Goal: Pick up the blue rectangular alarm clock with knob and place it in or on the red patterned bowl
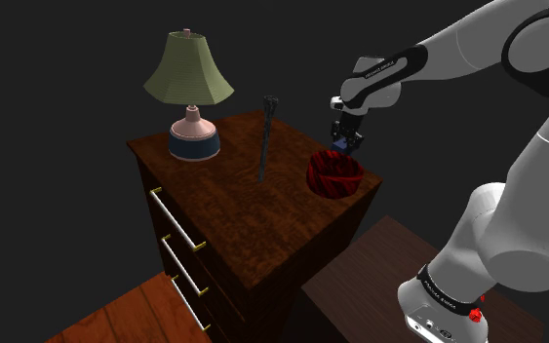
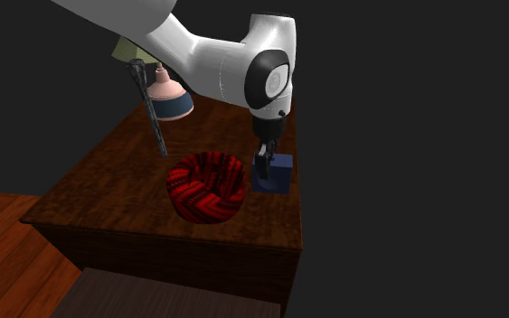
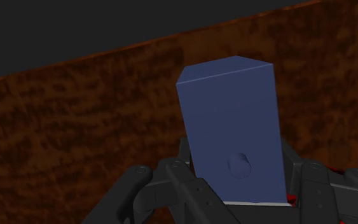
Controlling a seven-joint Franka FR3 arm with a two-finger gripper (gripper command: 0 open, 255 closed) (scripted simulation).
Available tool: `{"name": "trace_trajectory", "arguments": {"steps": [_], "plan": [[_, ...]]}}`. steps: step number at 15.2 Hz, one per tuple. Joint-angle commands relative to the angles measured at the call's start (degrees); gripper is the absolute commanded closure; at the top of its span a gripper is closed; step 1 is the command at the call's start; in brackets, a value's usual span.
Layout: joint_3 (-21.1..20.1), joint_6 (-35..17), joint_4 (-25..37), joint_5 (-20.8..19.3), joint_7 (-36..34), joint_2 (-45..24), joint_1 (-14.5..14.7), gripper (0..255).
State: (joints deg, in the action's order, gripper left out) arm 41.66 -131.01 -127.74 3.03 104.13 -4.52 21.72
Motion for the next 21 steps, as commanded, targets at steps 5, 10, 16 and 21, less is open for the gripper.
{"name": "trace_trajectory", "arguments": {"steps": [5, 10, 16, 21], "plan": [[0.22, 2.99, 1.20, -2.11, -1.45, 2.33, 0.27, 255], [0.16, 6.75, 3.04, -4.23, -2.96, 4.90, 0.50, 255], [-0.16, 11.34, 5.66, -6.12, -4.33, 7.46, 0.65, 255], [-0.53, 15.18, 8.19, -7.23, -5.14, 9.15, 0.73, 255]]}}
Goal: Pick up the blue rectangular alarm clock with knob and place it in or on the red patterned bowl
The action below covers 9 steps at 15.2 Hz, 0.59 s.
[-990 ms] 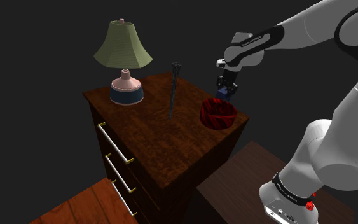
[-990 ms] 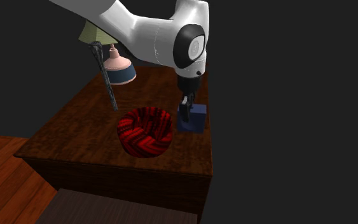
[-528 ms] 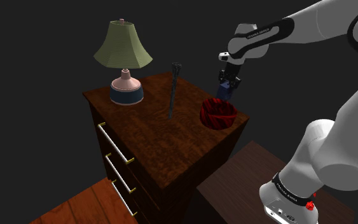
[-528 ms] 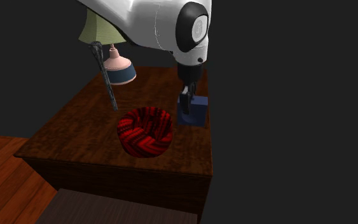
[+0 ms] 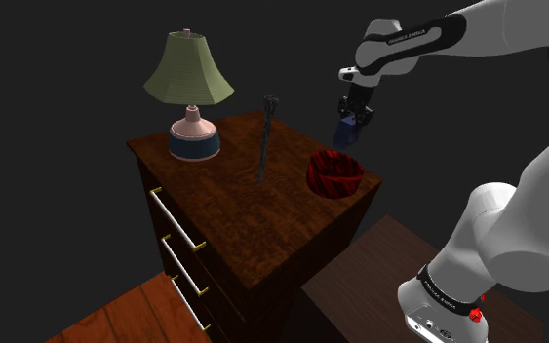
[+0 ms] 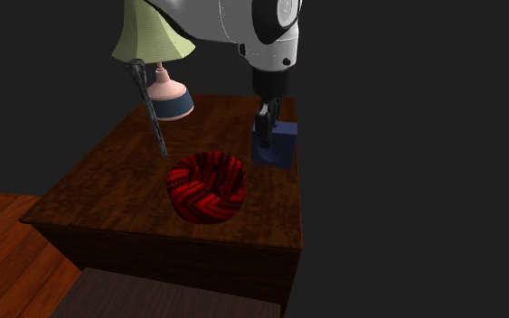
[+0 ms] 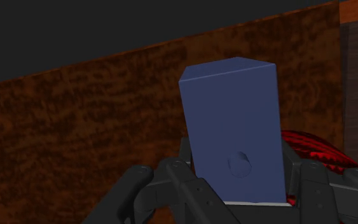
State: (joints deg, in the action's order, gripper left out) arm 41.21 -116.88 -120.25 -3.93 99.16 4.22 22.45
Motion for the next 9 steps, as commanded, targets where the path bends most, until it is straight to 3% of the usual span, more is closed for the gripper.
{"name": "trace_trajectory", "arguments": {"steps": [1, 9], "plan": [[-0.16, 1.81, 1.24, -0.44, -0.30, 0.70, 0.03, 255], [-0.76, 7.96, 6.01, -1.39, -1.01, 2.43, 0.18, 255]]}}
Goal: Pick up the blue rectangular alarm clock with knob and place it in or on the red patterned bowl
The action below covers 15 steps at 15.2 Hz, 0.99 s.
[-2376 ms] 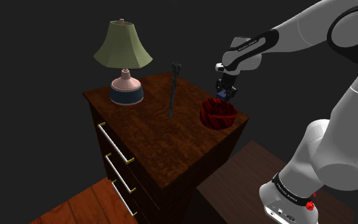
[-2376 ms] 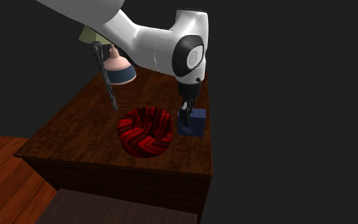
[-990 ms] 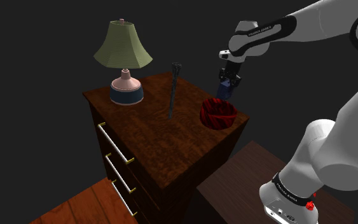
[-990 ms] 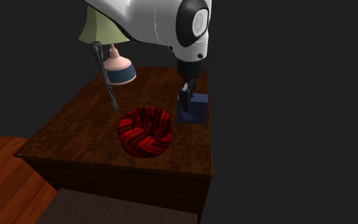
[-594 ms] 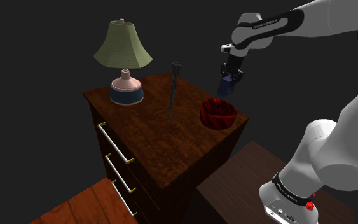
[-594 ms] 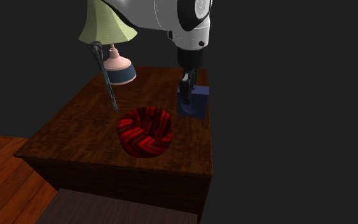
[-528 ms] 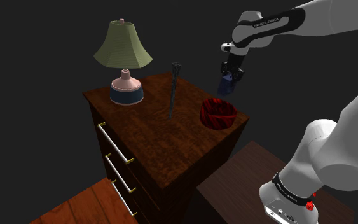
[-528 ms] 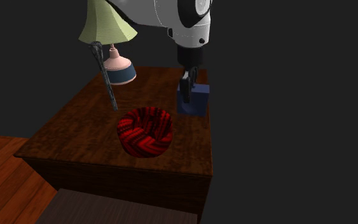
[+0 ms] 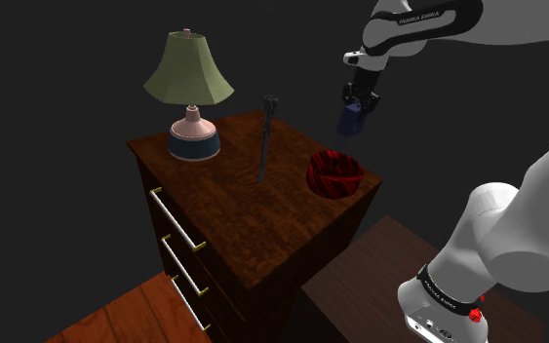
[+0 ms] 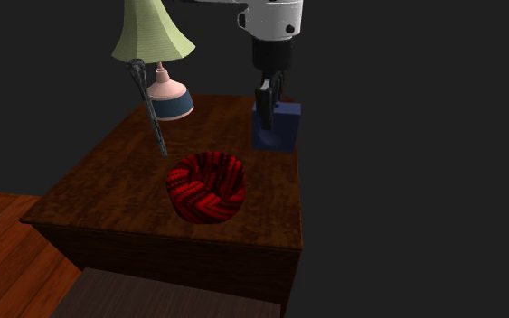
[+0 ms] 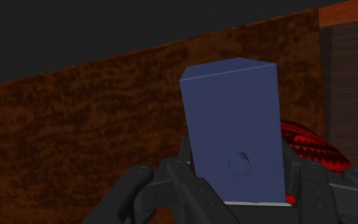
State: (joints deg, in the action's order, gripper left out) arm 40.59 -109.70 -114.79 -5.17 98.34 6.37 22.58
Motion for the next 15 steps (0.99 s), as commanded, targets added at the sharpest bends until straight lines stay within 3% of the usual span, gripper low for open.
{"name": "trace_trajectory", "arguments": {"steps": [1, 4, 9, 15], "plan": [[-0.20, 1.55, 1.20, -0.21, -0.24, 0.41, 0.07, 255], [-0.36, 3.53, 2.94, -0.34, -0.33, 0.70, 0.13, 255], [-6.38, 4.83, -4.45, -5.11, -9.79, 10.22, 1.50, 255], [-14.02, 7.14, -11.15, -6.68, -19.50, 18.69, 2.52, 255]]}}
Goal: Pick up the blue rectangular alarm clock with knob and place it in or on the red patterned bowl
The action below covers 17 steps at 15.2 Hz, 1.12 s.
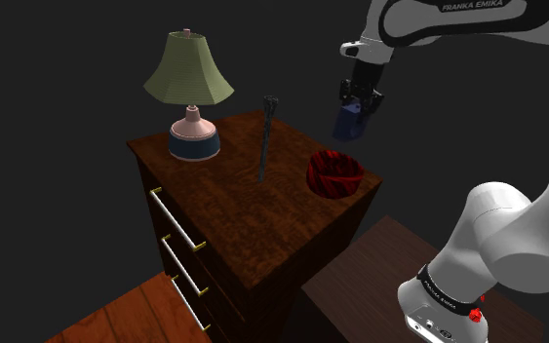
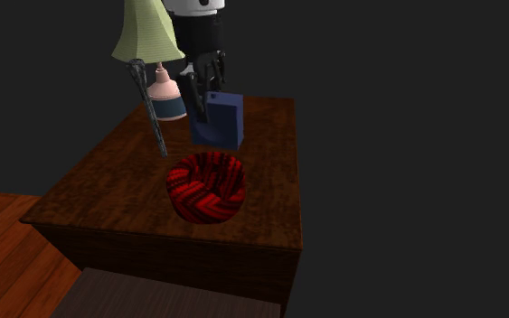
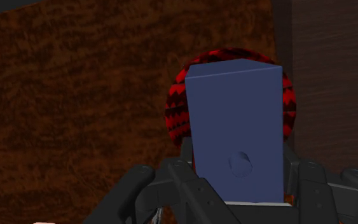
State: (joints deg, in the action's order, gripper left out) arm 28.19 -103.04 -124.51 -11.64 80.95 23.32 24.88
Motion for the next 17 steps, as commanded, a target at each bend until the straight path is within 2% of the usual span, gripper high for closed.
{"name": "trace_trajectory", "arguments": {"steps": [1, 2, 17], "plan": [[-2.87, 0.88, -2.32, -0.15, -3.63, 2.90, 0.44, 255], [-3.93, 1.23, -3.03, -0.04, -4.90, 3.83, 0.67, 255], [-1.97, -10.65, -13.09, -0.96, -5.03, 1.99, 0.24, 255]]}}
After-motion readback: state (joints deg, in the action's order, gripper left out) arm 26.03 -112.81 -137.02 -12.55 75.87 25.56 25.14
